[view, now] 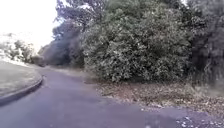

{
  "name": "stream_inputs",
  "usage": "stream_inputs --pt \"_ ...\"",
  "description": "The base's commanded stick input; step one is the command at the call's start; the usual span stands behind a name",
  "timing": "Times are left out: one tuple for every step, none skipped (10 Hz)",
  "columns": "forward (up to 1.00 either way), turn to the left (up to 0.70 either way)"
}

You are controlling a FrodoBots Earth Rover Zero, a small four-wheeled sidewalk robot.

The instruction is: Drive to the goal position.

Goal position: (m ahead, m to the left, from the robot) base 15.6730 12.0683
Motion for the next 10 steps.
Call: stream_inputs --pt "0.00 1.00" --pt "0.00 1.00" --pt "0.00 1.00" --pt "0.00 1.00" --pt "0.00 1.00" --pt "0.00 1.00" --pt "0.00 1.00" --pt "0.00 1.00" --pt "0.00 1.00" --pt "0.00 1.00"
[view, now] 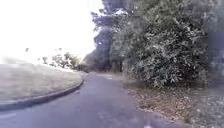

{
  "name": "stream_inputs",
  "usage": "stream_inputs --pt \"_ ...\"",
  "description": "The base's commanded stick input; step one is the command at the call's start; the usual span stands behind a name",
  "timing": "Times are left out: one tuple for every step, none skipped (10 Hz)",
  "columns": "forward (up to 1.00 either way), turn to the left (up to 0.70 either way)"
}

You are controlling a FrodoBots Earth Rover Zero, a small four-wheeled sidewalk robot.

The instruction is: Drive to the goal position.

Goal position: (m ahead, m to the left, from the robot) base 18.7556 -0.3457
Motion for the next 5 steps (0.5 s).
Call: stream_inputs --pt "0.00 1.00" --pt "0.00 1.00" --pt "0.00 1.00" --pt "0.07 0.93" --pt "0.70 0.30"
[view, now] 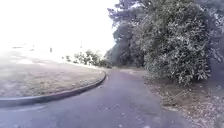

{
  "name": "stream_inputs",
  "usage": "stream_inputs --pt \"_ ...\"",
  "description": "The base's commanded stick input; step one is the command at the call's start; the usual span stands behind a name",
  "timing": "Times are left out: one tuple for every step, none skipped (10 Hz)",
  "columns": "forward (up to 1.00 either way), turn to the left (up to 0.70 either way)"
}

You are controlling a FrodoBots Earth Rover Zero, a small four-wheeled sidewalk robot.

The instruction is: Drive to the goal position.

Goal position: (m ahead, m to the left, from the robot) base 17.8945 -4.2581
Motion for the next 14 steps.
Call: stream_inputs --pt "1.00 0.00" --pt "1.00 0.00" --pt "1.00 0.00" --pt "1.00 0.00" --pt "1.00 0.00" --pt "1.00 0.00" --pt "1.00 0.00" --pt "1.00 0.00" --pt "1.00 0.00" --pt "1.00 0.00" --pt "1.00 0.00" --pt "1.00 0.00" --pt "1.00 0.00" --pt "1.00 0.00"
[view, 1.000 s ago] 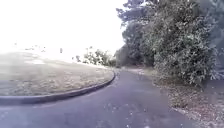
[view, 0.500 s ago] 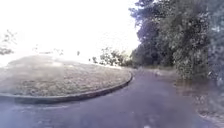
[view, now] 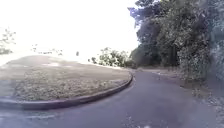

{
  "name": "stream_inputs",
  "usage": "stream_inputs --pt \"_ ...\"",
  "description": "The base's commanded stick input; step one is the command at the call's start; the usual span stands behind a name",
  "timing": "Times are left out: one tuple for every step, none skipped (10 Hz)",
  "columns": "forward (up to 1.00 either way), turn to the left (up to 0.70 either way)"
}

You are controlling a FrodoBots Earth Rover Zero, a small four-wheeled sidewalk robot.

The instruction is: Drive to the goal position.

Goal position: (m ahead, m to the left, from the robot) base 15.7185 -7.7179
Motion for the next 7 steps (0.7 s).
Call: stream_inputs --pt "1.00 -0.13" --pt "1.00 -0.38" --pt "1.00 -0.40" --pt "1.00 -0.40" --pt "1.00 -0.40" --pt "1.00 -0.40" --pt "1.00 -0.40"
